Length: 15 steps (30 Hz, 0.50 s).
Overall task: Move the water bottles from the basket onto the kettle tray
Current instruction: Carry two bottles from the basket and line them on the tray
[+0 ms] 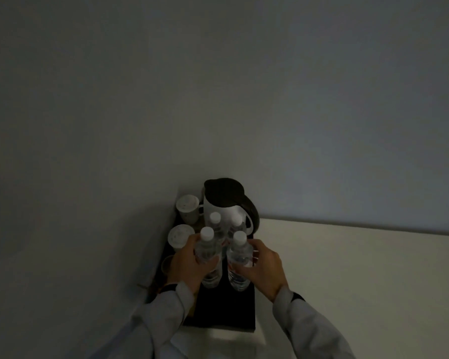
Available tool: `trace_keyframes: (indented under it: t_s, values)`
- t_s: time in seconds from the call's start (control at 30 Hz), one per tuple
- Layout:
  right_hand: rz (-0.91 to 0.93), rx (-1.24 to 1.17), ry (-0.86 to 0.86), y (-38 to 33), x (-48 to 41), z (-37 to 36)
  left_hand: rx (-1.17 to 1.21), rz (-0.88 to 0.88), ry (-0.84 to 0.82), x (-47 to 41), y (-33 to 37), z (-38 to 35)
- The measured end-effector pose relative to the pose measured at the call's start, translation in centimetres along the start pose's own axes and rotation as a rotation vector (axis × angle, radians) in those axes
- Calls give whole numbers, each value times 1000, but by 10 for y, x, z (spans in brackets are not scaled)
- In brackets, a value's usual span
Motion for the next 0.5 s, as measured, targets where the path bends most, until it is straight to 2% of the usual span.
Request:
trace_keyframes:
  t_s: [0.17,0.37,0.5]
  values:
    - [-47,23,25,13,-9,-19,21,-29,-48,-16,-16,-6]
    - [-71,21,47,22,-18,-32,11,-121,-14,-25,-6,-12]
    - [-87,-16,73,27,-22,-35,11,-121,-2,-28,-9,-14]
Point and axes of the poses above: each hand's wrist, its own x-axis away from the middle knuckle, its own z-axis out of the back of the hand, y = z × x, the point moved 8 cm from there along -x, towards the middle knuckle, and after that the axes turned 5 degrees about x, right-handed, at the moved point
